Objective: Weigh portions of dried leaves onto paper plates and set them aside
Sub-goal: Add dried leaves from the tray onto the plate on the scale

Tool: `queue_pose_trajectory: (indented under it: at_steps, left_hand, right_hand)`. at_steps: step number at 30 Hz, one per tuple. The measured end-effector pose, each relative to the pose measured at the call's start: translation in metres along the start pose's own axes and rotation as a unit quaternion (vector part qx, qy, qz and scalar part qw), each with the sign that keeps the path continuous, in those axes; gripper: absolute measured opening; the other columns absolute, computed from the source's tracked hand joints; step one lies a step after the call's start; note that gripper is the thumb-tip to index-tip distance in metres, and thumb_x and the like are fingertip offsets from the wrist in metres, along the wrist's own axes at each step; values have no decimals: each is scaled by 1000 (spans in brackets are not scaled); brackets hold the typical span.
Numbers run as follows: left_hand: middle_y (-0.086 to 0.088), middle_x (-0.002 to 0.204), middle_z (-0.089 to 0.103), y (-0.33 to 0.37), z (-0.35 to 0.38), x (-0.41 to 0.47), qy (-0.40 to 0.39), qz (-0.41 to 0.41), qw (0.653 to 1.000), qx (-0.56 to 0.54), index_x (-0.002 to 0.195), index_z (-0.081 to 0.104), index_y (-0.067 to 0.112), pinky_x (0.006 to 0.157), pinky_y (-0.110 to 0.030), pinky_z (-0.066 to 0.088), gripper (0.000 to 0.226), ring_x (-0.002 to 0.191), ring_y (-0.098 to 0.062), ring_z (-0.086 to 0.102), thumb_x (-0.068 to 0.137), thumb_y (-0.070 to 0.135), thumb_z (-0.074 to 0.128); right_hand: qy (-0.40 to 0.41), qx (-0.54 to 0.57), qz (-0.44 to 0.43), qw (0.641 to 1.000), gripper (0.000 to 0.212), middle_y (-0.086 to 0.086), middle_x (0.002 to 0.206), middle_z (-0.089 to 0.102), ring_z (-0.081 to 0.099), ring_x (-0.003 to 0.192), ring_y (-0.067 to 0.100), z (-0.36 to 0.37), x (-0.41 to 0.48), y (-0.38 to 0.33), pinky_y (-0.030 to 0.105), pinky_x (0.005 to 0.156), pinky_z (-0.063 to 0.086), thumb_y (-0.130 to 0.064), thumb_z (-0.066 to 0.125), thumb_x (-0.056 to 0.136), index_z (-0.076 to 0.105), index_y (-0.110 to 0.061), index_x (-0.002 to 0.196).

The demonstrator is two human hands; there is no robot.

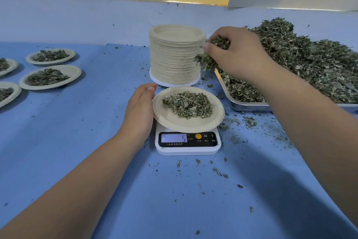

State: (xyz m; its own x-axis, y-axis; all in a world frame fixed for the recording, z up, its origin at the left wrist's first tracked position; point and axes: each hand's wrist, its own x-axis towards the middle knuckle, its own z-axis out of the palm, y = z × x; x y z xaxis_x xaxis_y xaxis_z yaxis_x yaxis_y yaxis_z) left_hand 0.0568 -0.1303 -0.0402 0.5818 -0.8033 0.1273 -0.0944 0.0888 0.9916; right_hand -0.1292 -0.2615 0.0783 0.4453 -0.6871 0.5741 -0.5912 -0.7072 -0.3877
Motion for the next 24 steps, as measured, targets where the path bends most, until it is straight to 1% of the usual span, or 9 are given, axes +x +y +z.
queue_pose_trajectory:
  at_steps: [3, 8, 10, 12, 15, 18, 20, 22, 24]
  left_hand:
    - [34, 99, 65, 1, 0, -1, 1, 6, 1000, 0, 110, 66, 39, 80, -18, 41, 35, 93, 18, 58, 87, 48, 41]
    - [33, 108, 63, 4, 0, -3, -9, 38, 999, 21, 114, 66, 40, 82, -17, 40, 31, 97, 21, 54, 96, 37, 41]
    - [34, 109, 62, 5, 0, -4, -12, 51, 998, 31, 116, 66, 40, 84, -17, 39, 33, 99, 22, 52, 95, 35, 41]
    - [37, 105, 63, 7, 0, -6, -21, 61, 997, 32, 113, 66, 44, 83, -17, 40, 32, 99, 22, 53, 93, 36, 43]
    - [37, 101, 65, 9, 0, -10, -39, 81, 995, 38, 103, 65, 55, 82, -17, 41, 28, 97, 19, 56, 91, 39, 47]
    - [23, 113, 69, 9, 0, -10, -54, 106, 992, 33, 109, 68, 47, 100, -31, 46, 26, 112, 5, 59, 91, 38, 51]
    - [14, 126, 66, 11, -1, -10, -70, 119, 990, 31, 112, 71, 38, 110, -40, 41, 29, 124, -3, 55, 90, 38, 53]
    - [10, 139, 59, 13, -1, -12, -76, 115, 990, 31, 115, 72, 35, 115, -40, 35, 33, 134, -5, 48, 87, 43, 56]
    - [13, 143, 54, 15, -1, -14, -72, 116, 990, 43, 109, 74, 38, 116, -37, 33, 28, 136, -1, 44, 86, 47, 61]
  right_hand:
    - [-60, 42, -29, 997, 20, -15, 86, 67, 58, 77, 0, 10, -12, -27, 21, 64, 43, -47, 62, 94, 71, -29, 97]
    - [-144, 30, -52, 988, 22, -7, 99, 70, 62, 92, 13, 30, -23, -48, 29, 81, 48, -45, 62, 94, 71, -26, 101]
    - [-156, 23, -55, 986, 24, -5, 95, 70, 62, 84, 13, 34, -24, -51, 30, 77, 48, -46, 62, 94, 71, -25, 100]
    - [-154, 17, -56, 986, 26, -6, 92, 69, 60, 78, 9, 36, -25, -53, 28, 70, 43, -49, 63, 92, 72, -26, 100]
    - [-148, 16, -51, 988, 30, -5, 88, 69, 60, 78, 11, 38, -26, -55, 28, 67, 41, -53, 65, 90, 72, -25, 97]
    - [-144, 13, -37, 989, 37, -11, 85, 63, 54, 78, 9, 40, -28, -54, 26, 64, 36, -58, 67, 86, 71, -24, 99]
    - [-135, 13, -30, 990, 39, -12, 82, 61, 51, 77, 6, 42, -29, -52, 23, 63, 35, -60, 69, 84, 71, -24, 97]
    - [-126, 34, -11, 991, 39, -10, 87, 67, 58, 77, 7, 41, -29, -50, 24, 65, 39, -58, 73, 82, 72, -24, 100]
    - [-138, 110, 31, 984, 36, -2, 86, 72, 66, 63, 9, 41, -31, -48, 21, 56, 44, -50, 79, 80, 71, -24, 104]
